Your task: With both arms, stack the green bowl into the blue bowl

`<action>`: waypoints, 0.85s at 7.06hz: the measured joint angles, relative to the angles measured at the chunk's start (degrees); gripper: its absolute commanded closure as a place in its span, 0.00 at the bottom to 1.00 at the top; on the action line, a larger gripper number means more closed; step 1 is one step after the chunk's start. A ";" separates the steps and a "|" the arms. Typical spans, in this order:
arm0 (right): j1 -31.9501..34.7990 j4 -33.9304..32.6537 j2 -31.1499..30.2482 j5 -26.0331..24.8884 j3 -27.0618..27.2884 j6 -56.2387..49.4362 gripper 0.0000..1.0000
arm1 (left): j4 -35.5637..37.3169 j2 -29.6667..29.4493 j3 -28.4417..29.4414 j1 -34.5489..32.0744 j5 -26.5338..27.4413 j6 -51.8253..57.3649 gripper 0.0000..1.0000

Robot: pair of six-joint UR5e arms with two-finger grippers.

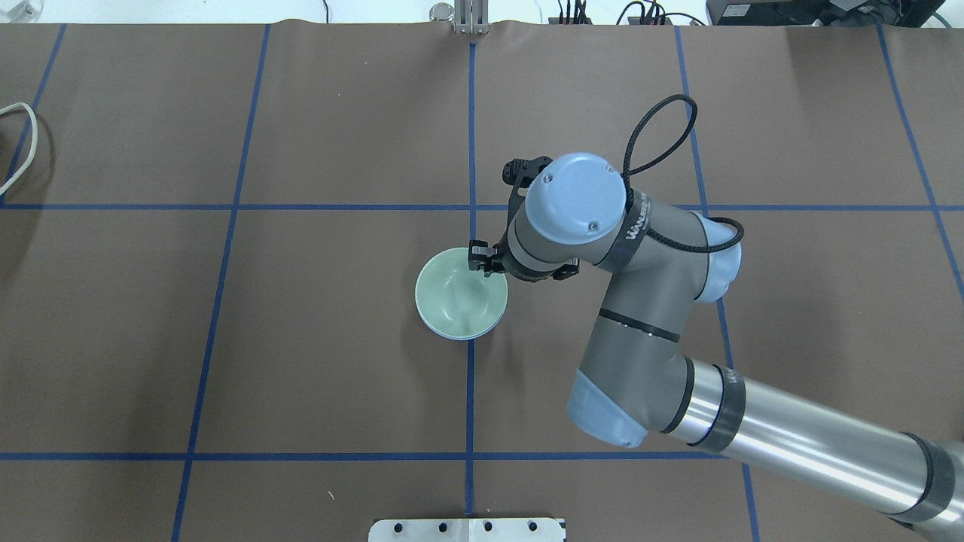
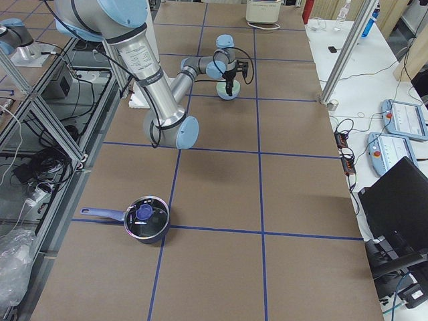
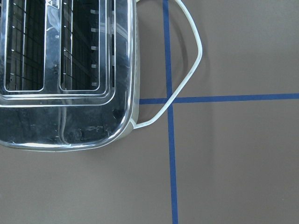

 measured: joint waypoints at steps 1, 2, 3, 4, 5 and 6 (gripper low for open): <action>4.88 -0.38 -0.71 4.44 0.74 -3.24 0.00 | 0.12 0.00 0.04 0.04 0.02 -0.09 0.02; 10.52 -0.61 -2.53 8.09 1.01 -7.85 0.00 | 0.21 -0.01 0.05 0.05 0.06 -0.89 0.02; 16.68 -0.71 -5.43 10.35 0.87 -14.12 0.00 | 0.28 -0.01 0.03 0.06 0.08 -3.10 0.02; 23.07 -0.76 -8.79 12.77 -0.12 -22.80 0.00 | 0.31 0.01 -0.07 0.06 0.08 -5.05 0.02; 29.58 -0.86 -11.84 16.33 -2.18 -33.05 0.00 | 0.30 0.02 -0.16 0.09 0.09 -5.66 0.02; 35.94 -0.99 -15.17 20.21 -4.30 -43.33 0.00 | 0.06 0.01 -0.27 0.13 0.07 -5.84 0.02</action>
